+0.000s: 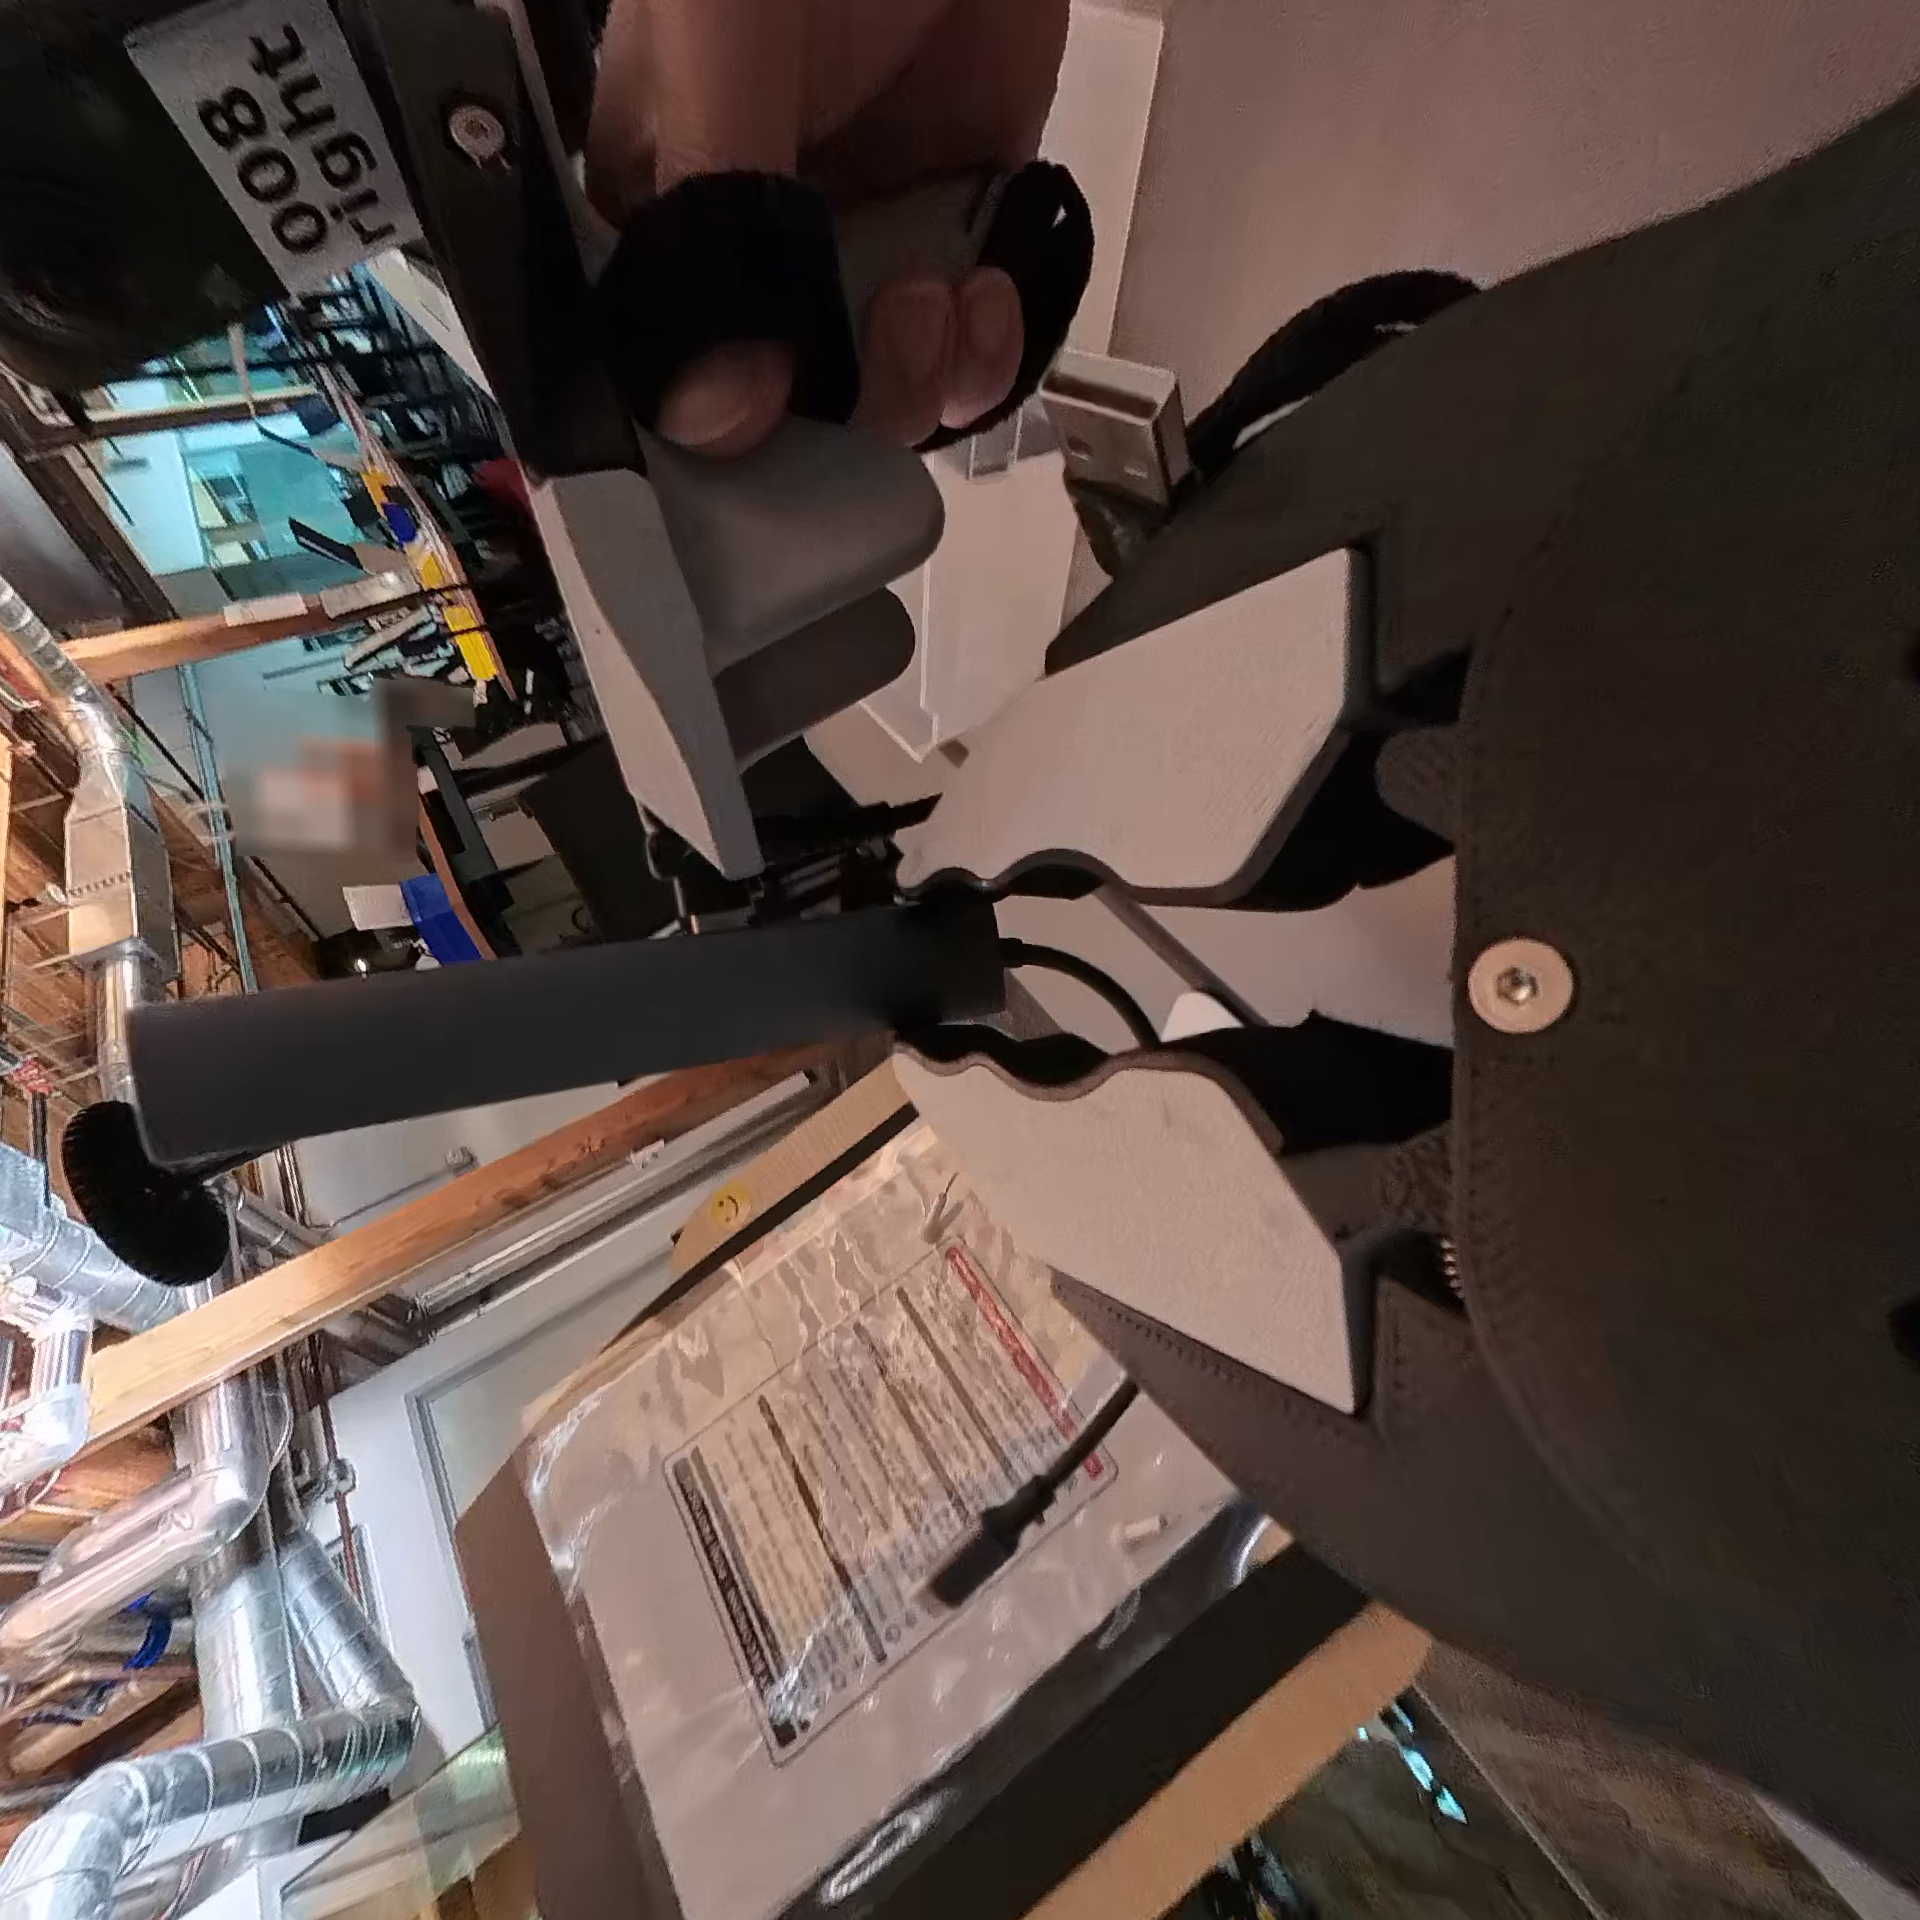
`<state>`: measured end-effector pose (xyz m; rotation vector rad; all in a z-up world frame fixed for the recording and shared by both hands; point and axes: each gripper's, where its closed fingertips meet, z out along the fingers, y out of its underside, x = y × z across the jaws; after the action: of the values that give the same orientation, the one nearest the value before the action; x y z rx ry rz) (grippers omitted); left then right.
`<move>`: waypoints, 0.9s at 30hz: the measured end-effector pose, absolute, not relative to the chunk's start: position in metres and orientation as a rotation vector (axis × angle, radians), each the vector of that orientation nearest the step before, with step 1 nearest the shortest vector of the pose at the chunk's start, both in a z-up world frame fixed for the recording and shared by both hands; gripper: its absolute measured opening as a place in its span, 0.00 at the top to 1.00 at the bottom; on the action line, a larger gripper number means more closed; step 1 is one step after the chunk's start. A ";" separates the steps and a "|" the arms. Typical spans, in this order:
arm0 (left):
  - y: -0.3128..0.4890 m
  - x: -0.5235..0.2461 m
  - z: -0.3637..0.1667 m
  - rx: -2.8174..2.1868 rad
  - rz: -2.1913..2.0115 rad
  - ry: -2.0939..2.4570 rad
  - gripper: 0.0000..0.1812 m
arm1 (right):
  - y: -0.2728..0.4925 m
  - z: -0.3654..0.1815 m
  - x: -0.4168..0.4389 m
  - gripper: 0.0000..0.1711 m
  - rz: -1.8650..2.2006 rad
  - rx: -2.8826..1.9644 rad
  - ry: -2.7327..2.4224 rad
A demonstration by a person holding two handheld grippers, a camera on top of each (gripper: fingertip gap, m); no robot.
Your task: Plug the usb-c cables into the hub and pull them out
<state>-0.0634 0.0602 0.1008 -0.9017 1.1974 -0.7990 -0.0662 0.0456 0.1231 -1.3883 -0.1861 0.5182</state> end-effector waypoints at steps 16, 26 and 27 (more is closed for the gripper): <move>0.032 -0.081 0.118 -0.822 -1.223 1.341 0.89 | 0.028 0.132 -0.080 0.95 0.659 -1.397 -0.346; 0.011 -0.103 0.128 -0.846 -1.669 1.482 0.94 | 0.011 0.127 -0.101 0.95 0.793 -1.443 -0.551; 0.010 -0.103 0.127 -0.852 -1.694 1.496 0.94 | 0.010 0.125 -0.102 0.95 0.796 -1.455 -0.568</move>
<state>-0.1033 0.0096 0.1274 -0.8522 1.4960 -1.6935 -0.1018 0.0100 0.1246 -1.4547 -0.5675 0.7958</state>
